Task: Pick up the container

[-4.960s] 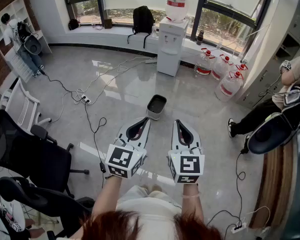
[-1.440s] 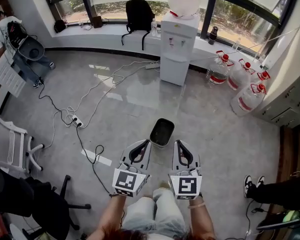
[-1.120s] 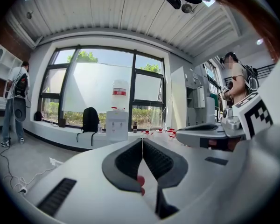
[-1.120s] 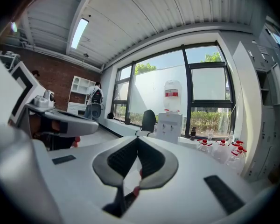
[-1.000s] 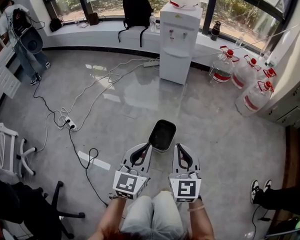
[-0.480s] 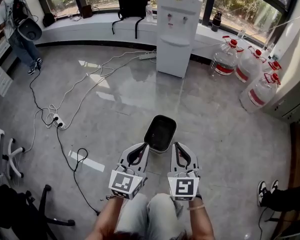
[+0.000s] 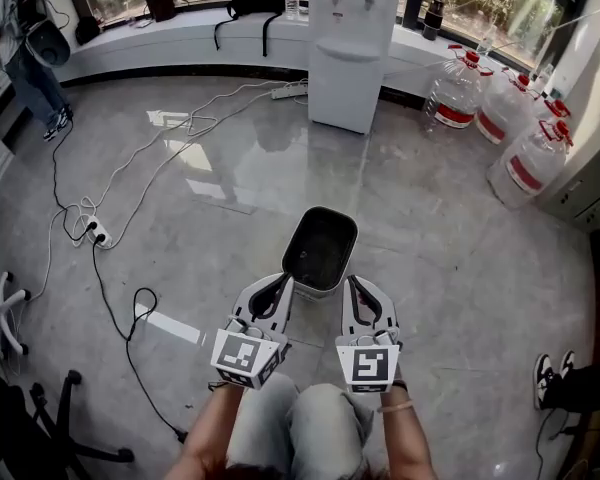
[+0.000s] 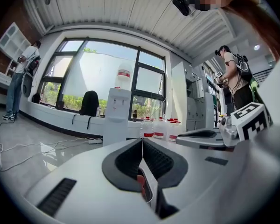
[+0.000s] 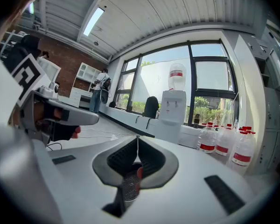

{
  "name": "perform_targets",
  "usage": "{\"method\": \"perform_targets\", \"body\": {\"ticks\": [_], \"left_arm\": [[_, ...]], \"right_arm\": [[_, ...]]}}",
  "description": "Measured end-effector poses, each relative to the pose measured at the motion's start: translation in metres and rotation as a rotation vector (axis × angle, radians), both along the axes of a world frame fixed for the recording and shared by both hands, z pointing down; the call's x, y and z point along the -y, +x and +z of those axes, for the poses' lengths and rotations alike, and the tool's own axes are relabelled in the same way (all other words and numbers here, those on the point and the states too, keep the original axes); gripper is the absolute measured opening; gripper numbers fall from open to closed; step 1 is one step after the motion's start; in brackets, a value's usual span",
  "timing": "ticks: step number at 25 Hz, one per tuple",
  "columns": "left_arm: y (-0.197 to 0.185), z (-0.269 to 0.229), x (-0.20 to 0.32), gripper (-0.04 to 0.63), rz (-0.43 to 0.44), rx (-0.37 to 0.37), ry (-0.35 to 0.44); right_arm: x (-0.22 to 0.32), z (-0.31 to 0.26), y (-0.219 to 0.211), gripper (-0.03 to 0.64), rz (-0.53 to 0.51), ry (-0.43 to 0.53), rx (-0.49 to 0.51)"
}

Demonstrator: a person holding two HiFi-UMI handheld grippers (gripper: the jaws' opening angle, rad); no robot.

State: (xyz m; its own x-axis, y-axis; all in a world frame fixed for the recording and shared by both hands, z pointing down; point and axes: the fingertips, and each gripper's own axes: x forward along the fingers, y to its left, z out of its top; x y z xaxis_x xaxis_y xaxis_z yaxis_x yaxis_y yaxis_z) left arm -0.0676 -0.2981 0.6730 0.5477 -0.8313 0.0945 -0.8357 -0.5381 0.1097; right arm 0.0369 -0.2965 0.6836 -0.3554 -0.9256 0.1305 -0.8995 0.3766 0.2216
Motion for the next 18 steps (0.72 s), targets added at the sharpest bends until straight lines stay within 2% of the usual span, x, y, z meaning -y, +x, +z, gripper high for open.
{"method": "perform_targets", "body": {"ticks": [8,18], "left_arm": [[-0.001,0.068,-0.002,0.017,0.045,0.069,0.013],[-0.014,0.139,0.008,0.018,0.018,0.064,-0.073]], "right_arm": [[-0.003,0.068,-0.002,0.026,-0.026,-0.017,-0.031],[-0.007,0.147,-0.016,0.026,-0.073,-0.126,-0.056]]}}
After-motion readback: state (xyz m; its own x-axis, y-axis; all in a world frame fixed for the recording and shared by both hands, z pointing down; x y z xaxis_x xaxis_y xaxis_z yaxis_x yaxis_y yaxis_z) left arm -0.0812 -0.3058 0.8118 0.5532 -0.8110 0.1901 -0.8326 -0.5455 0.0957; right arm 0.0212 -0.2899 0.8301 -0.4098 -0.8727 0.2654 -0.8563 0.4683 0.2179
